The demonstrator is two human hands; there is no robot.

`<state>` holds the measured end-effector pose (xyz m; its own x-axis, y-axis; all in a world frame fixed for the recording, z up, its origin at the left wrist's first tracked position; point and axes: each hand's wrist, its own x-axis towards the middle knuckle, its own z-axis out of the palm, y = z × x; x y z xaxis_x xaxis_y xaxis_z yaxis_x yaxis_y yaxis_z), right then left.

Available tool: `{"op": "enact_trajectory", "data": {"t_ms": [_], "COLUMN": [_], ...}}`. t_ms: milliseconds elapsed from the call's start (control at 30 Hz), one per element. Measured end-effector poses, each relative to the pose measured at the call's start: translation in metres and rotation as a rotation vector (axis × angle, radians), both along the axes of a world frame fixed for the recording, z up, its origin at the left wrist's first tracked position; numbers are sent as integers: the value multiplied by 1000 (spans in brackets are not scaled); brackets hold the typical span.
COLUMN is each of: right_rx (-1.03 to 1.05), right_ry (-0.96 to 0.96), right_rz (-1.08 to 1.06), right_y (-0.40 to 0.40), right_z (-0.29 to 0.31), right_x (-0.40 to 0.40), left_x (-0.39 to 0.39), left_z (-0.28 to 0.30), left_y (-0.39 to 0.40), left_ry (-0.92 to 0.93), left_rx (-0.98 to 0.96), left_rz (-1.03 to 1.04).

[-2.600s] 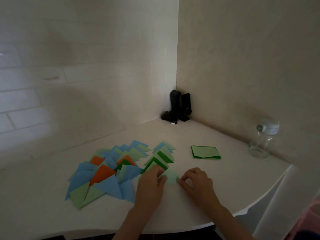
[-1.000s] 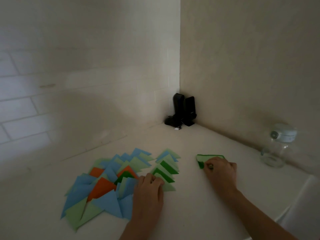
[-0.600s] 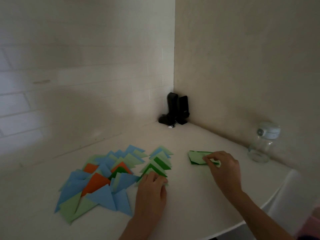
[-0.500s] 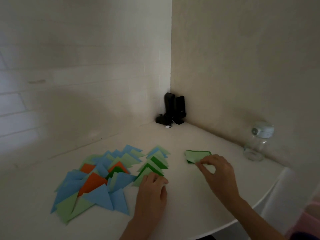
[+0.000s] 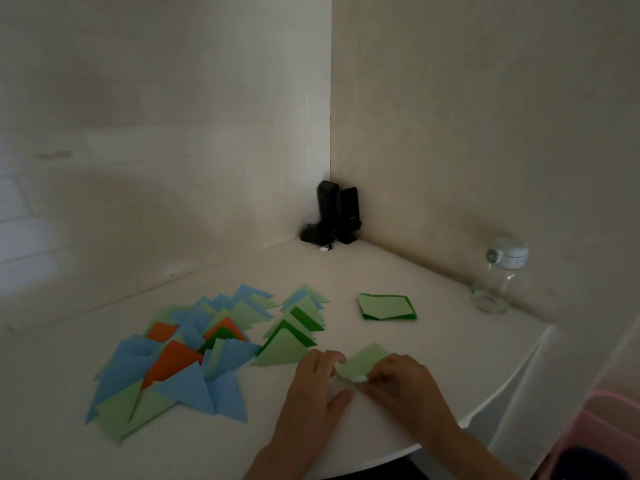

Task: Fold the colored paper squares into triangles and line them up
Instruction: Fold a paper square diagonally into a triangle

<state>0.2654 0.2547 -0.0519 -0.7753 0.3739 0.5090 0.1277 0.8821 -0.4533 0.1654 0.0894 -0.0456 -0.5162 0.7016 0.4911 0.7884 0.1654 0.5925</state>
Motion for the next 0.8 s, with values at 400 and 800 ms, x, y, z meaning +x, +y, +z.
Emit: {"op": "enact_trajectory", "data": {"t_ms": [400,800], "right_rx": [-63,-277], "right_ry": [-15,-98], "right_rz": [-30,-75], "right_y": [-4,-8], "right_z": [5,13], "right_x": [-5,-7], "left_x": [-6,-11], "left_z": [-5,1], "left_y": [13,25], "left_ry": [-43,-261], "left_rx": [6,-12], "left_rz": [44,165]}}
